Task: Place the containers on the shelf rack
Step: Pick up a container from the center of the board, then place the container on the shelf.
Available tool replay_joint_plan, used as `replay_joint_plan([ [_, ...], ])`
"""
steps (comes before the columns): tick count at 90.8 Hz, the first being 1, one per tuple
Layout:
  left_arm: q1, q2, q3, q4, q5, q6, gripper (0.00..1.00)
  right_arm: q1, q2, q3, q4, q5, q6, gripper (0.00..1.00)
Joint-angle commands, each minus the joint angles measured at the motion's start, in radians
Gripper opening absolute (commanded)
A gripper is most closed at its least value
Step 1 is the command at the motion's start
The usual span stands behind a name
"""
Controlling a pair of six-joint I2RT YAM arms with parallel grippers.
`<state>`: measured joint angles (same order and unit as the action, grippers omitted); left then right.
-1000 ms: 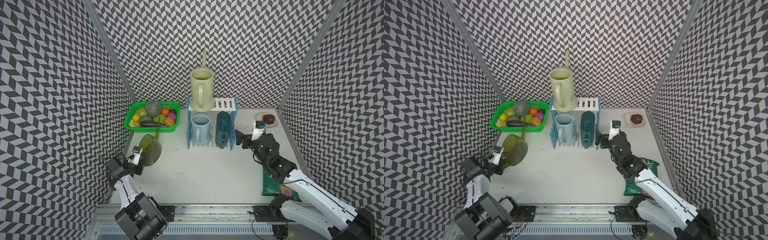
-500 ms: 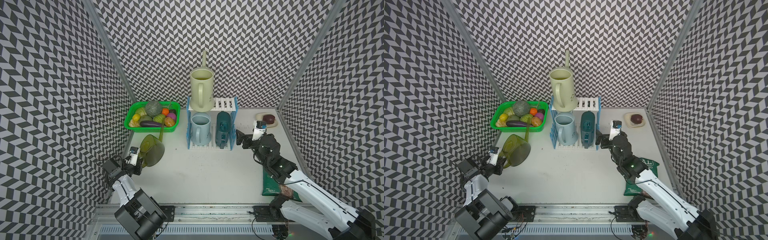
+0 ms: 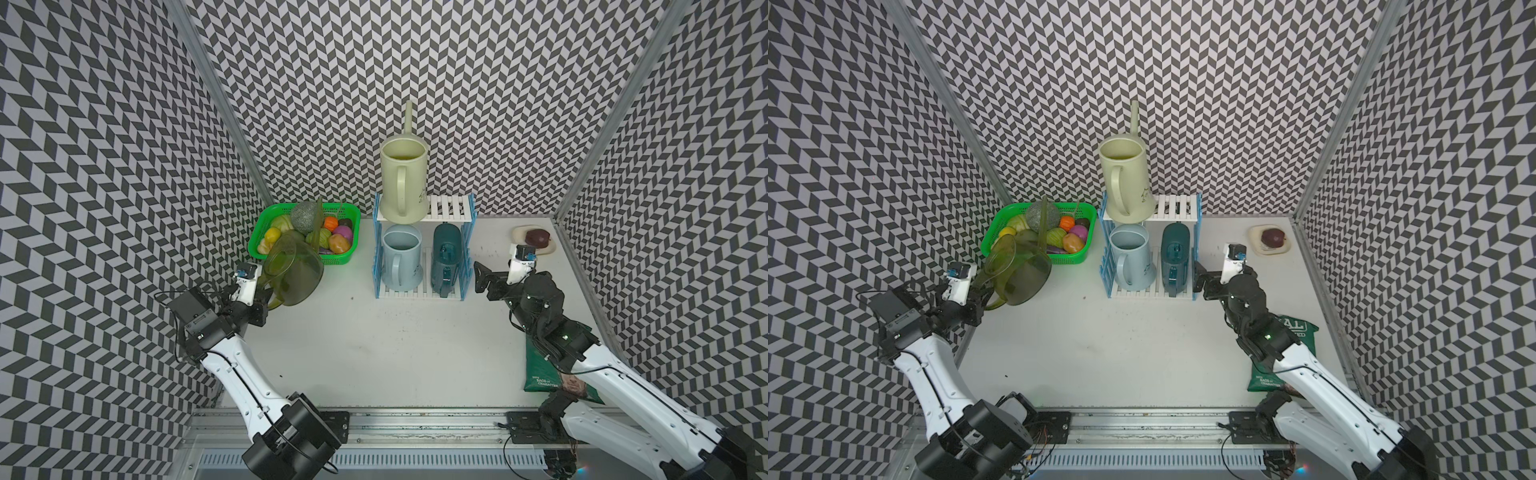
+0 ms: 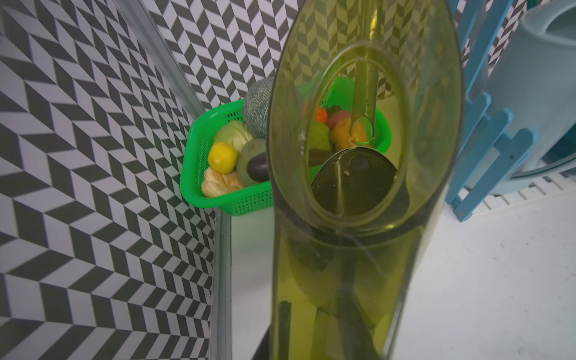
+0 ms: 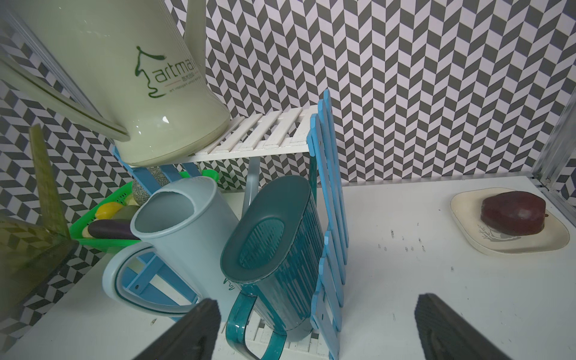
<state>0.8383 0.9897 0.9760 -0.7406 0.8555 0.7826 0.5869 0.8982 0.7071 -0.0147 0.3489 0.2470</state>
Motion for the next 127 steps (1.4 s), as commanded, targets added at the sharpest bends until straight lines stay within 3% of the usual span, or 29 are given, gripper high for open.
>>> replay_joint_plan([
  [1, 0.004, 0.007, 0.116, -0.111, 0.064, -0.079, 0.0, 0.002, -0.024, -0.009, 0.038, 0.013, 0.0, 1.0],
  [22, -0.008, 0.016, 0.352, -0.135, 0.087, -0.305, 0.0, 0.002, -0.024, 0.0, 0.038, -0.003, 0.003, 1.0],
  [46, -0.19, 0.126, 0.737, -0.132, 0.01, -0.606, 0.0, 0.002, -0.024, 0.006, 0.036, -0.016, 0.001, 1.0],
  [60, -0.285, 0.212, 0.95, -0.127, 0.029, -0.743, 0.0, 0.002, -0.027, 0.008, 0.035, -0.021, 0.001, 1.0],
  [81, -0.373, 0.238, 1.093, 0.005, 0.102, -0.938, 0.0, 0.002, -0.022, 0.012, 0.038, -0.026, 0.002, 1.0],
  [108, -0.529, 0.321, 1.202, 0.036, 0.109, -1.022, 0.0, 0.002, -0.002, 0.032, 0.032, -0.037, 0.002, 1.0],
  [127, -0.758, 0.354, 1.219, -0.009, -0.016, -0.949, 0.0, 0.002, -0.005, 0.046, 0.014, -0.036, -0.001, 1.0],
])
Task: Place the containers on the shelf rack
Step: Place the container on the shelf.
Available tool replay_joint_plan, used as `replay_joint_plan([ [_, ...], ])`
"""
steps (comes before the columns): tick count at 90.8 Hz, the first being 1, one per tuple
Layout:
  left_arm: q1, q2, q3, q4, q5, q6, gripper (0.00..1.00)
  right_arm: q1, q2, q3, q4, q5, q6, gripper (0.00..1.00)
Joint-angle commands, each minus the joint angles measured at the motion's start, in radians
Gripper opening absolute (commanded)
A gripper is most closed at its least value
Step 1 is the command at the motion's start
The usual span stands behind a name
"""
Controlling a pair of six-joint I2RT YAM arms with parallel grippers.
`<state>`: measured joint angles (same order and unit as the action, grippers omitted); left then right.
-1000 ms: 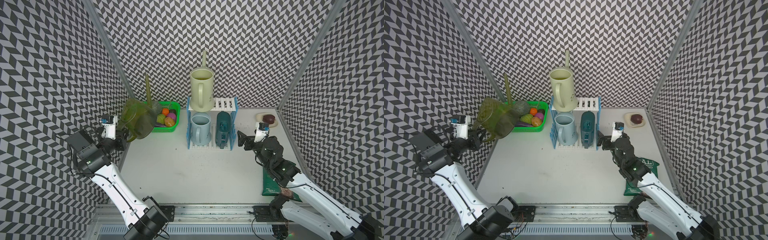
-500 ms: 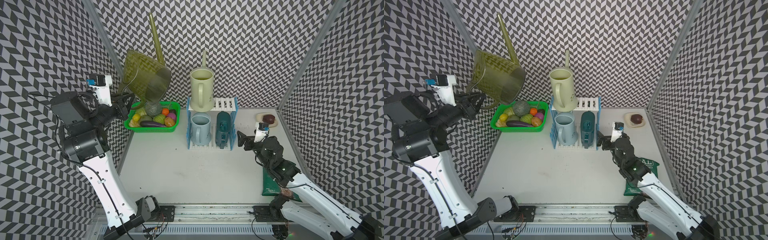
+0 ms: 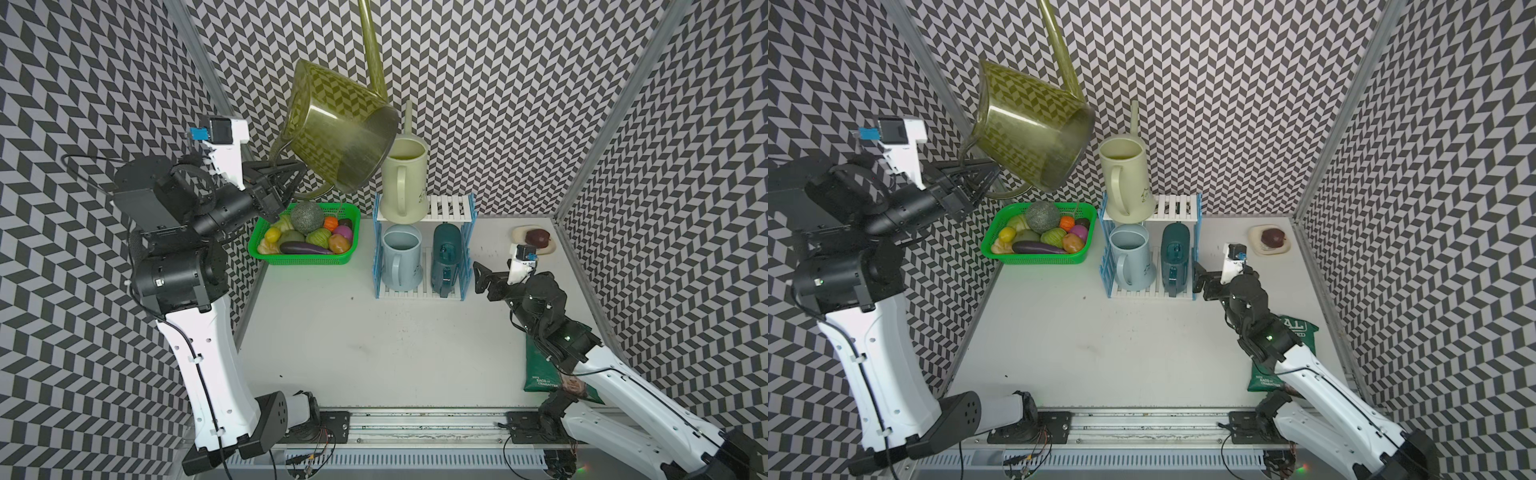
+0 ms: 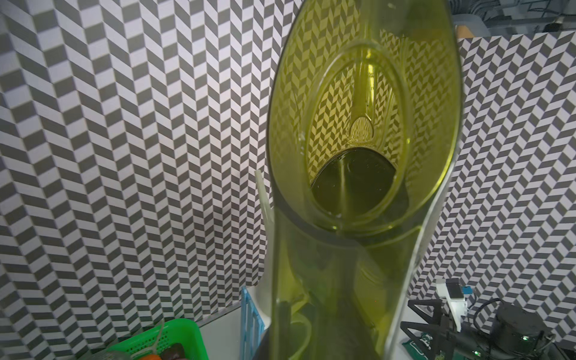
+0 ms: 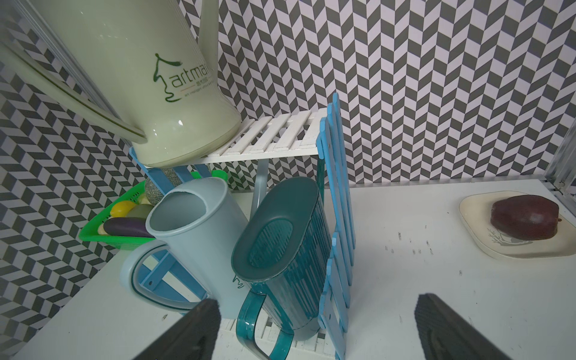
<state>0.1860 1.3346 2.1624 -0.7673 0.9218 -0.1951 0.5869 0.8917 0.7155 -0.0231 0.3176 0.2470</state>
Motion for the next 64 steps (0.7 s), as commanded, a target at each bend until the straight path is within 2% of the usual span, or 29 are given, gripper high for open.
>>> replay_joint_plan([
  [1, -0.118, 0.011, 0.036, 0.014, -0.092, 0.034, 0.0, 0.002, 0.001, 0.039, 0.021, -0.005, -0.002, 1.0],
  [30, -0.597, 0.107, 0.096, -0.099, -0.44, 0.163, 0.0, 0.002, 0.0, 0.04, 0.008, 0.004, 0.001, 1.0],
  [38, -0.703, 0.134, 0.095, -0.107, -0.548, 0.2, 0.0, 0.002, -0.002, 0.041, 0.007, 0.01, 0.001, 1.0],
  [50, -0.821, 0.187, 0.089, -0.103, -0.681, 0.241, 0.0, 0.002, -0.009, 0.043, -0.005, 0.022, 0.0, 1.0],
  [64, -0.897, 0.256, 0.085, -0.088, -0.805, 0.248, 0.0, 0.002, -0.031, 0.034, -0.026, 0.044, -0.001, 1.0],
])
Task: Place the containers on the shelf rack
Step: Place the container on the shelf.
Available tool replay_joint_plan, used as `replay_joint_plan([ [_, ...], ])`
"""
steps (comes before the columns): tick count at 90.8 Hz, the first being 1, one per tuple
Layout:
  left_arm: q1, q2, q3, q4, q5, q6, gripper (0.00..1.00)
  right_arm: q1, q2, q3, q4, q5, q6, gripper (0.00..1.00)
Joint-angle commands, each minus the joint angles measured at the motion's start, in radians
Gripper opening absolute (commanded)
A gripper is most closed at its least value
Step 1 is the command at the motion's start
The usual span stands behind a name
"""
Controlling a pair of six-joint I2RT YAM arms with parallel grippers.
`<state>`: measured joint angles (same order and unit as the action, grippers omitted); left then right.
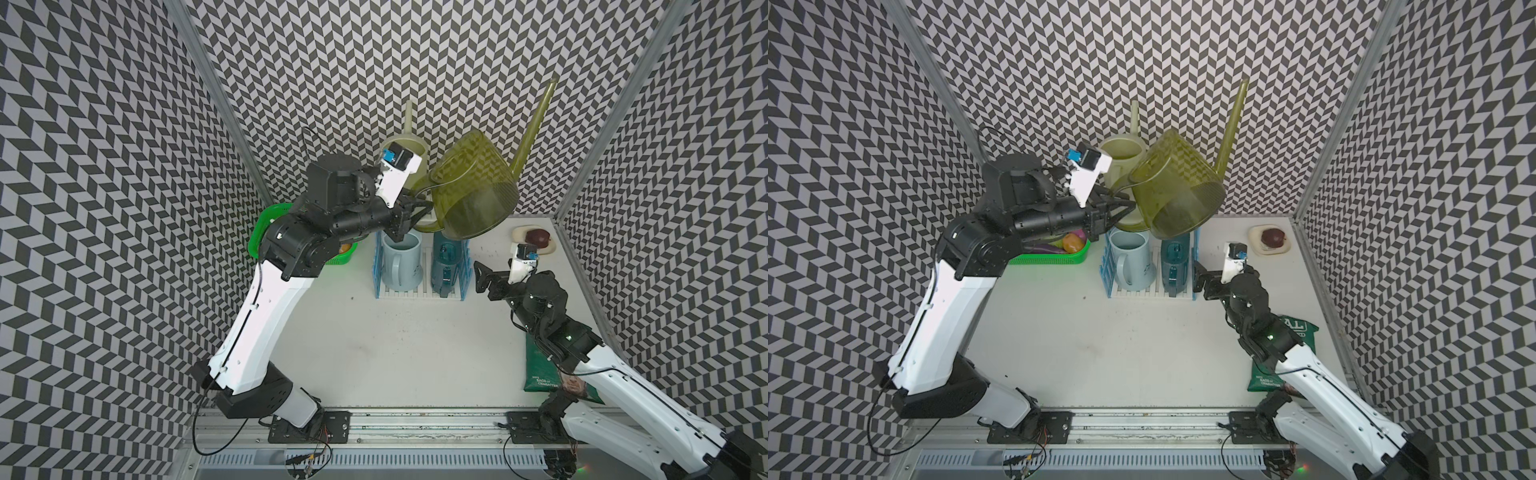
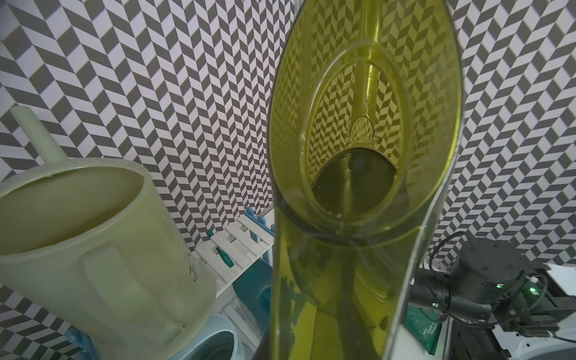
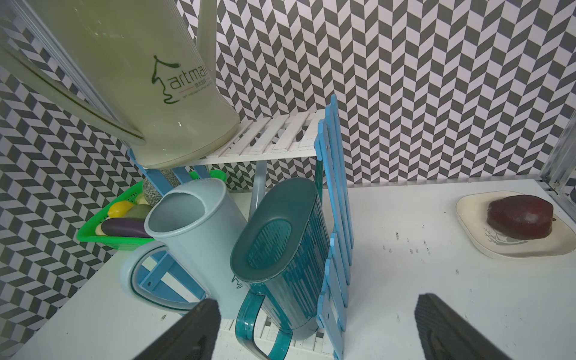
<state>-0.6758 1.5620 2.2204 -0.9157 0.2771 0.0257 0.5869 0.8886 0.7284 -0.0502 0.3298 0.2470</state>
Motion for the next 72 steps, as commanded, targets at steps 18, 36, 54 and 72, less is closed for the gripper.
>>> replay_joint_plan([
  [18, -0.094, 0.104, 0.046, 0.094, -0.29, 0.009, 0.0, 0.001, -0.039, 0.02, -0.059, 0.071, -0.012, 0.99],
  [36, -0.17, 0.153, 0.043, 0.135, -0.44, -0.055, 0.0, -0.002, -0.03, 0.032, -0.087, 0.066, -0.007, 0.99],
  [54, -0.214, 0.189, 0.035, 0.167, -0.591, -0.163, 0.0, -0.002, -0.029, 0.041, -0.109, 0.086, -0.002, 0.99],
  [72, -0.256, 0.224, 0.03, 0.192, -0.701, -0.227, 0.0, -0.002, -0.023, 0.054, -0.121, 0.092, 0.005, 0.99],
])
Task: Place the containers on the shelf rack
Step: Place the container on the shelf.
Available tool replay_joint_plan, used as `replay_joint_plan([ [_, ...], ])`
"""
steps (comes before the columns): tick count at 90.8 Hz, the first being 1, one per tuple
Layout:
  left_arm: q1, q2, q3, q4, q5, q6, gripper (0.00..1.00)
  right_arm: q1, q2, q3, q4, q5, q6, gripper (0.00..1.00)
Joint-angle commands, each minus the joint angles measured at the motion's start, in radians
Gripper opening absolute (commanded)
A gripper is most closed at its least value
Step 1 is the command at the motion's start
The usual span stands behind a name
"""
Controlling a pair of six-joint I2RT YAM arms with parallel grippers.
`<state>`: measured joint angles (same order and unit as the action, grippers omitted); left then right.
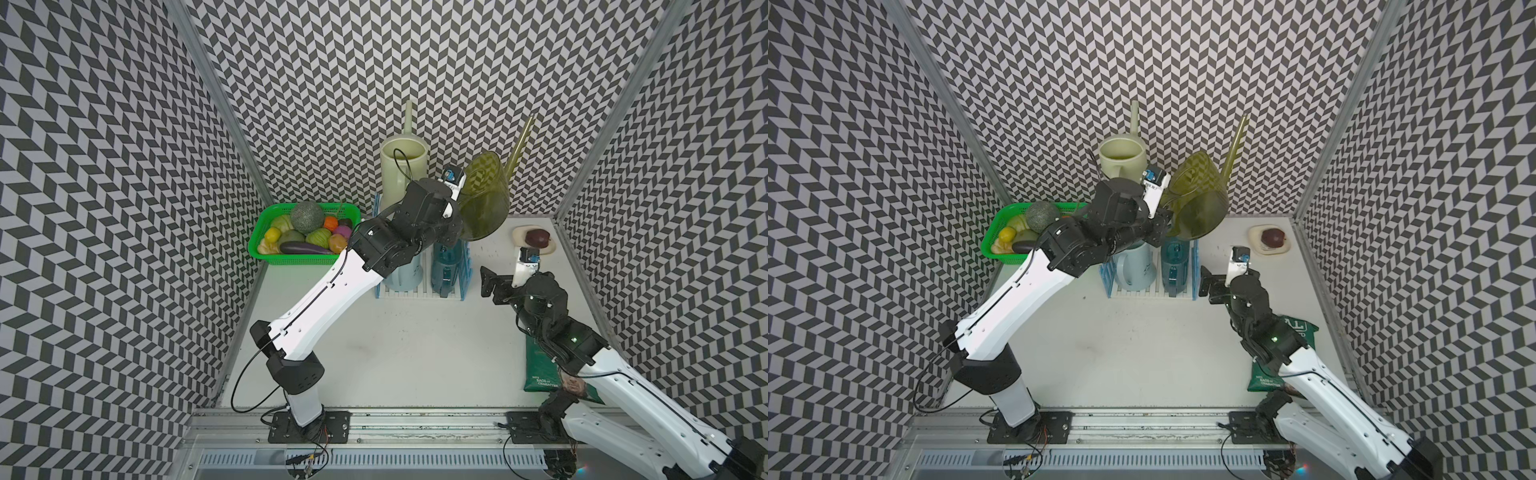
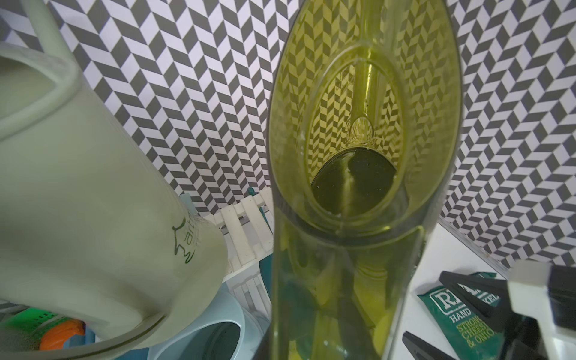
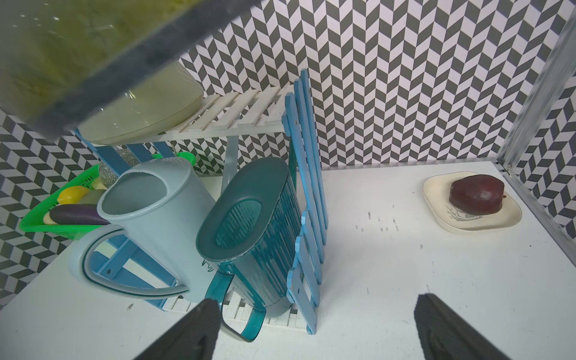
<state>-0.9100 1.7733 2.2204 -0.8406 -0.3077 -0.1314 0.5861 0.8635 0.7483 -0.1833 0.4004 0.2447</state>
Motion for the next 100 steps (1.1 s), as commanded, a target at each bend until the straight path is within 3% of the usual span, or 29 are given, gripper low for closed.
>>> replay_joint_plan([
  [1, -0.024, 0.016, 0.03, 0.118, -0.121, -0.071, 0.0, -0.002, 0.002, 0.034, 0.013, 0.021, 0.008, 0.99],
  [14, -0.035, 0.048, 0.037, 0.124, -0.216, -0.089, 0.0, -0.002, 0.004, 0.034, 0.011, 0.021, 0.01, 0.99],
  [49, -0.02, 0.086, 0.061, 0.15, -0.321, -0.094, 0.0, -0.002, 0.01, 0.035, 0.014, 0.009, 0.014, 0.99],
  [100, 0.038, 0.166, 0.104, 0.144, -0.276, -0.12, 0.0, -0.002, 0.0, 0.033, 0.011, -0.008, 0.024, 0.99],
])
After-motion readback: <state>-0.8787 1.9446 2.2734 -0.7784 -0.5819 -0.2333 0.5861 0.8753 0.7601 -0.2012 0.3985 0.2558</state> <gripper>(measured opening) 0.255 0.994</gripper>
